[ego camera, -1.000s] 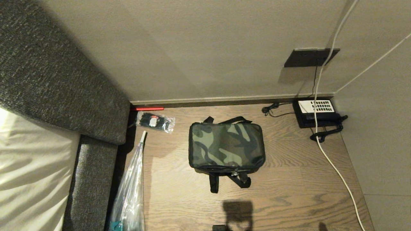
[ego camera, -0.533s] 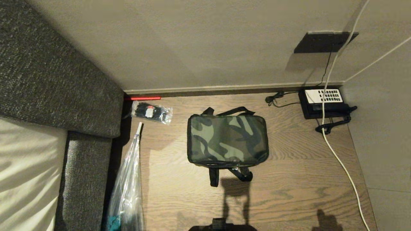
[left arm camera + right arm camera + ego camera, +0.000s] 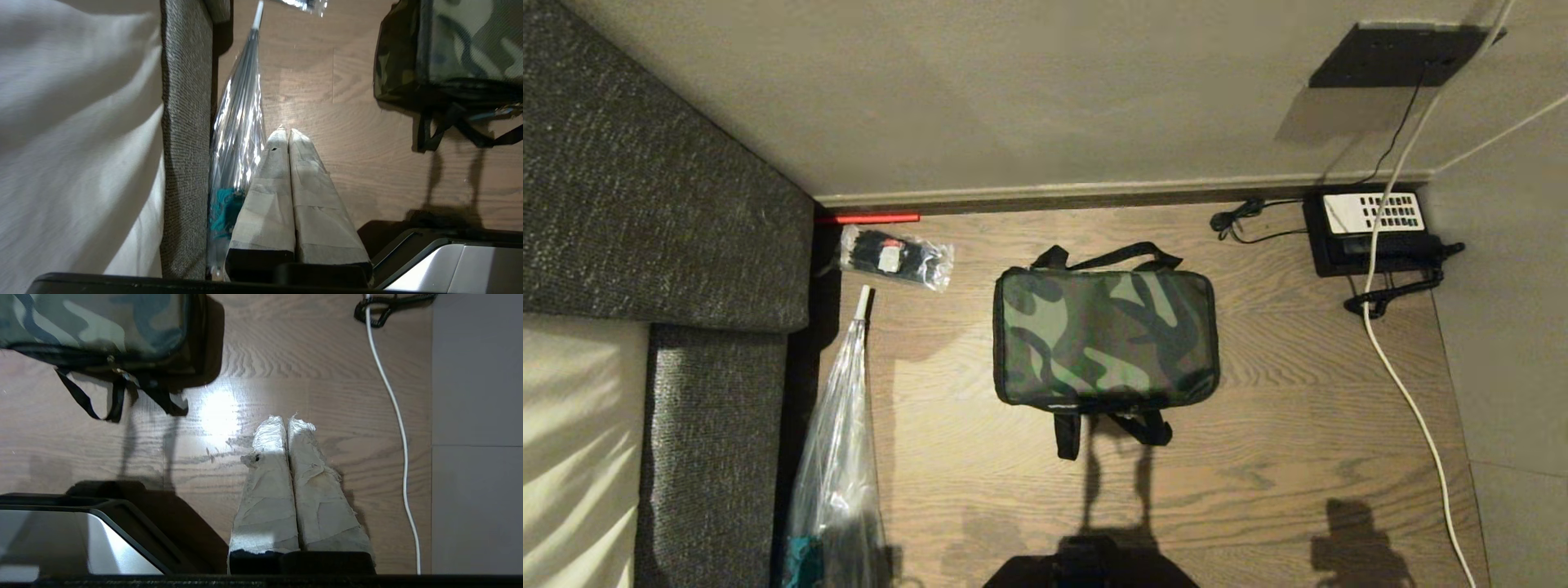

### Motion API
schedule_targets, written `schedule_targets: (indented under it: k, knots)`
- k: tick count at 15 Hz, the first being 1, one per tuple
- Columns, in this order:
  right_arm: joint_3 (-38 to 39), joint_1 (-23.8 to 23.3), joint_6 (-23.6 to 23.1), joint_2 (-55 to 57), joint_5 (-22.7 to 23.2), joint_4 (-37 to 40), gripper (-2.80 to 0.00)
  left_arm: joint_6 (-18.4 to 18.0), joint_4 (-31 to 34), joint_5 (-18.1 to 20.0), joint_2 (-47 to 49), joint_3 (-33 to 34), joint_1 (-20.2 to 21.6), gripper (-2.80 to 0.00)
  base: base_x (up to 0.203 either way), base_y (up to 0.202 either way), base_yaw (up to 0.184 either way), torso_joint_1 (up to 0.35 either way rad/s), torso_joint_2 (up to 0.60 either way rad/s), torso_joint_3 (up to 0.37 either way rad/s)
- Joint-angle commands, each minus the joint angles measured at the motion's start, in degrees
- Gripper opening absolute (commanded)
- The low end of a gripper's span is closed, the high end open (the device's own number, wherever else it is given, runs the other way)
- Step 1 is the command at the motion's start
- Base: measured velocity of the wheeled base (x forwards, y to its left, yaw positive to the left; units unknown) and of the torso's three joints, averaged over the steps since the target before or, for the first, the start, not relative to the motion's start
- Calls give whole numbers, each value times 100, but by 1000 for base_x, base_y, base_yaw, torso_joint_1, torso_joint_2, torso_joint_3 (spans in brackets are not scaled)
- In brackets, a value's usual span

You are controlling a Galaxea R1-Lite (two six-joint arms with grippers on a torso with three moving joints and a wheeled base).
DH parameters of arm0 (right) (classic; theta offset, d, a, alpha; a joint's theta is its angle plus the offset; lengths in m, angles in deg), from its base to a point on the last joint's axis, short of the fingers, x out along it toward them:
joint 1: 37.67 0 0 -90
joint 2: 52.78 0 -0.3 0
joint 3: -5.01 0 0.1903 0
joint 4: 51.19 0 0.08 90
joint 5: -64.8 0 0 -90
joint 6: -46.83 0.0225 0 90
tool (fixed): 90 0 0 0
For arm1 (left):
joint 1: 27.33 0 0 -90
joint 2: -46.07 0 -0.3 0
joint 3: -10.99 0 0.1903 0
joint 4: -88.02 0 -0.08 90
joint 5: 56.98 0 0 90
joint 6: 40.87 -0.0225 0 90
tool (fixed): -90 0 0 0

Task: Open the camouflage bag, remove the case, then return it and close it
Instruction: Open the top of the storage box

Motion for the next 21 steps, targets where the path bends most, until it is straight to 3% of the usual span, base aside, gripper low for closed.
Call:
schedule_targets:
  k: [1,5,7,9,12,14,18,21]
  knots:
    - [-1,2,-1,-29,7,4,-280,-1,-4,-4,-2,18,2,-280,0,0,0,-2,8,-201]
    - [-1,2,-16,-29,-4,-48,-280,-20,-14,-4,-2,18,2,-280,0,0,0,1,1,-101]
    - [-440,2,44,-29,-43,71,-280,-29,-9,-4,-2,18,2,-280,0,0,0,4,2,-18]
    - [-1708,2,166,-29,108,1146,-280,-29,-7,-4,-2,18,2,-280,0,0,0,0,0,0]
    - [-4069,1,287,-15,801,3964,-280,-29,-14,-4,-2,18,2,-280,0,0,0,0,0,0]
    - [-4604,0,344,43,1438,4993,-280,-29,-5,-4,-2,18,2,-280,0,0,0,0,0,0]
    - [-4981,-127,825,2007,1923,5020,-280,-29,-14,-4,-2,18,2,-280,0,0,0,0,0,0]
    - [-4753,-168,1149,4948,2059,3861,-280,-29,-14,-4,-2,18,2,-280,0,0,0,0,0,0]
